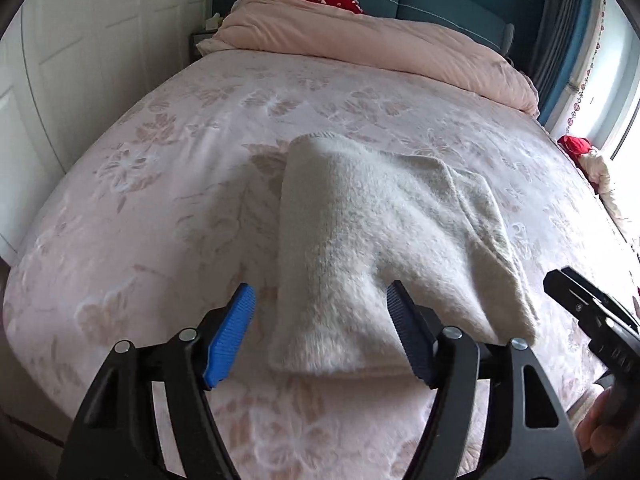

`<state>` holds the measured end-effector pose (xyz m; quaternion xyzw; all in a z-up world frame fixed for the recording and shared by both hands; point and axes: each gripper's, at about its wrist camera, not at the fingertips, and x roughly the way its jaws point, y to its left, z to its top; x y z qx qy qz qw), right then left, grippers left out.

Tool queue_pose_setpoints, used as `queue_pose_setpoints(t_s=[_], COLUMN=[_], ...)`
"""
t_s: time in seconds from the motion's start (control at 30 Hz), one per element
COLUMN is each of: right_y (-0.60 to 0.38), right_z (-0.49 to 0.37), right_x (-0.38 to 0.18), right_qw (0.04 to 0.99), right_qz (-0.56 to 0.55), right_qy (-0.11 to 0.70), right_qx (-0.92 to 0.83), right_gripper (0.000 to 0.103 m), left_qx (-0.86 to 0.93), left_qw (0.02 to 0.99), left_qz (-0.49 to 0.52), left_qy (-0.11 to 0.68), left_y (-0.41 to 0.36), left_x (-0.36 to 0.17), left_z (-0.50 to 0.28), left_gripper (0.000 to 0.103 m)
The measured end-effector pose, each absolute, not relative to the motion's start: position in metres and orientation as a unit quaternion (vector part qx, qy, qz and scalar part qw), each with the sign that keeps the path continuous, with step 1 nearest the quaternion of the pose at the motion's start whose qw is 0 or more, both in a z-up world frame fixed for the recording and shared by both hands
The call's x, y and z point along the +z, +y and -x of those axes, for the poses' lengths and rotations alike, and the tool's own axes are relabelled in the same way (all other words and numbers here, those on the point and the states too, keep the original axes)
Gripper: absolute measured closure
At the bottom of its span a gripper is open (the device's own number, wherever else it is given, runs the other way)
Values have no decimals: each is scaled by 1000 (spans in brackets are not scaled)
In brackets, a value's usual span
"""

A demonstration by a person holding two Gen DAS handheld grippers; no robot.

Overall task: Fold small clothes
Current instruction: 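Lower the folded sweater onto the bed and open both tools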

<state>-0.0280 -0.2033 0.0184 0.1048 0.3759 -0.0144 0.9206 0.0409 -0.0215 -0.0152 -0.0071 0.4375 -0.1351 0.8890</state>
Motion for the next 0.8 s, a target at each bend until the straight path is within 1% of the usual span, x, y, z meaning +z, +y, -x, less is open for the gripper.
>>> queue_pose_setpoints(t_s=[0.03,0.07,0.17,0.23,0.3,0.4,0.43,0.5,0.57,0.6,0.67,0.8], right_y=[-198,-192,-192,-192,-194,-200,-198,-205,-211,-215,-224,-238], right_z=[24,14,-9,-6,2,25,29,45,64,71,86,99], right_x=[16,2,-60,-53,-29,11,18,36,50,54,57,48], right_qw=[919,910,872,880,883,903,906,913,919,921,923,917], right_qz=[-85,-66,-67,-61,-84,-102,-101,-104,-108,-107,-107,-123], right_qy=[386,409,485,470,462,418,410,393,377,372,363,373], right_qx=[-12,-12,-13,-13,-8,-5,-7,-20,-41,-53,-67,-69], right_gripper=[84,88,88,86,86,83,82,73,52,50,49,46], left_qx=[-129,-122,-104,-103,-105,-101,-101,-101,-101,-100,-102,-96], left_qw=[888,889,888,886,889,894,895,898,900,902,903,908], left_qz=[2,-2,-12,-7,-9,-24,-26,-27,-24,-22,-21,-29], left_qy=[441,442,448,452,446,435,433,428,422,420,416,407], left_y=[-23,-23,-25,-24,-25,-29,-30,-32,-33,-34,-37,-42], left_x=[-15,-15,-17,-14,-6,4,7,13,20,24,28,29], left_z=[-37,-36,-31,-27,-20,-10,-7,0,8,13,20,31], left_gripper=[36,36,36,36,36,36,36,36,36,36,36,31])
